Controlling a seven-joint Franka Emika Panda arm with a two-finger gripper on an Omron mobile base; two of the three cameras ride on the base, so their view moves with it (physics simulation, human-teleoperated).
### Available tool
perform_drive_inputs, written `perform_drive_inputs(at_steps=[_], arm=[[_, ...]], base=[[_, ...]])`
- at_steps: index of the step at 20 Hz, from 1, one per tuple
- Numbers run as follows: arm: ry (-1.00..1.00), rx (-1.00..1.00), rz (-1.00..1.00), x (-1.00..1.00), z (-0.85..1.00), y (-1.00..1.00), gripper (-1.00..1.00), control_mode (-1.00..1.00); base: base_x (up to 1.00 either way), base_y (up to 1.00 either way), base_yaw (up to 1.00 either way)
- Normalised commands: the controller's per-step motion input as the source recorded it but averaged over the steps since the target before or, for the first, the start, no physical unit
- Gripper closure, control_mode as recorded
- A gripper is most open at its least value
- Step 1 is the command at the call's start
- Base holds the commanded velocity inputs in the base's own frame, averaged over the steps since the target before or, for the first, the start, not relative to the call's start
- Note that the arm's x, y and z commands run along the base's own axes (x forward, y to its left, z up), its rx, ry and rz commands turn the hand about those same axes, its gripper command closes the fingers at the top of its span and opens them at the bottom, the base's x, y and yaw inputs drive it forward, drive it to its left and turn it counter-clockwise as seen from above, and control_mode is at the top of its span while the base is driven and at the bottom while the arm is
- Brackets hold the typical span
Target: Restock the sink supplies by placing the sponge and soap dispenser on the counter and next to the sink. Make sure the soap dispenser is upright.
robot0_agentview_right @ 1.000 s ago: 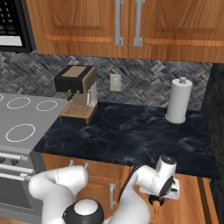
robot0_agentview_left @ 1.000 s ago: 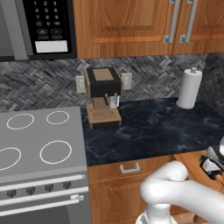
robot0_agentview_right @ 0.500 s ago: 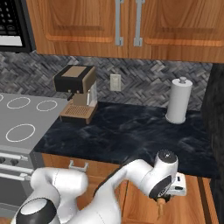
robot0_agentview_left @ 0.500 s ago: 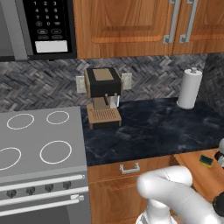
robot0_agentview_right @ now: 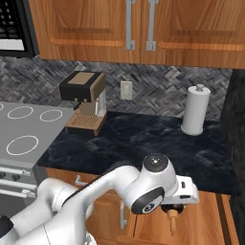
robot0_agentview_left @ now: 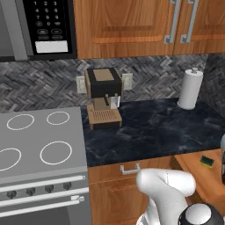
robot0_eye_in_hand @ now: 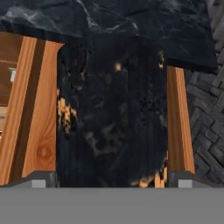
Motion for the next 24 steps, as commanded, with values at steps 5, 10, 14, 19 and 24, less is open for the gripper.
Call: perform_drive_inputs(at_steps=[5, 10, 14, 19, 24], arm=[[-0.1, -0.21, 0.11, 0.01, 1.0, 0.71, 1.0, -1.0], [-0.05, -0.12, 0.13, 0.25, 0.79, 0.93, 1.0, -1.0], [0.0, -0.04, 0.16, 0.39, 0.47, 0.97, 1.0, -1.0], [0.0, -0.01, 0.12, 0.16, 0.12, 0.69, 1.0, -1.0], [0.0, -0.03, 0.07, 0.0, -0.01, 0.36, 1.0, -1.0]], base=[[0.0, 0.0, 0.0], [0.0, 0.0, 0.0], [0.0, 0.0, 0.0], [0.0, 0.0, 0.0], [0.0, 0.0, 0.0]])
